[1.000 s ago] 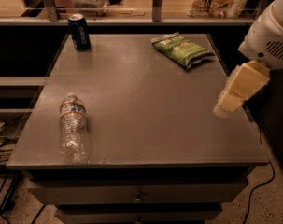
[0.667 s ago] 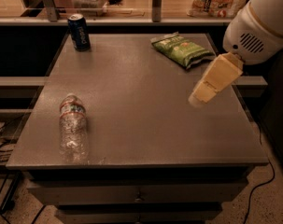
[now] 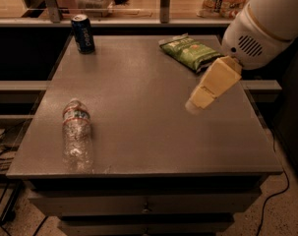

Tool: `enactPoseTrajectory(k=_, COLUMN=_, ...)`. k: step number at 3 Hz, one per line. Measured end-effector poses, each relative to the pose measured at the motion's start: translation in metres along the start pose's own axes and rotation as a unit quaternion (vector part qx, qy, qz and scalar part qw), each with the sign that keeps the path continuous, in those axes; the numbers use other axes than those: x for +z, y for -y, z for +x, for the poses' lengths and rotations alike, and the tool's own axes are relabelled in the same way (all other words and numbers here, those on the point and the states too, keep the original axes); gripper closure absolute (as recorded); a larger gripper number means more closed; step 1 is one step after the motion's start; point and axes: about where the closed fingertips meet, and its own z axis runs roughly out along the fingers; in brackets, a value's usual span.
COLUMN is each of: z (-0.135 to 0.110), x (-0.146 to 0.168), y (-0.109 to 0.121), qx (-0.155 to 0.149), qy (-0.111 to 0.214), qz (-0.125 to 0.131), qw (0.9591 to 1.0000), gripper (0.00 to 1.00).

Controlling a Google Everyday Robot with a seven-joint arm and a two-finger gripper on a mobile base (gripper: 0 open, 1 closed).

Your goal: Move water bottle near pepsi can

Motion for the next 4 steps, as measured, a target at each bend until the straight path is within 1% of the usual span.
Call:
enactPoseTrajectory(k=1, z=-0.025, x=0.015, y=-0.025, qx=0.018, qy=0.016, qz=-0.036, qw=0.9991, gripper=0.00)
enactPoseTrajectory(k=2, z=-0.044, x=0.026, y=-0.045, qx=0.055, qy=0.035, qz=-0.066, qw=0.9957, gripper=0.00)
enactPoseTrajectory(k=3, z=-0.059, x=0.044, y=-0.076, qx=0.086, qy=0.047, qz=-0.102, qw=0.9899, gripper=0.00)
enactPoseTrajectory(k=4, z=-0.060, x=0.046, y=-0.079, qx=0.088, qy=0.047, qz=-0.105, qw=0.9894, gripper=0.00)
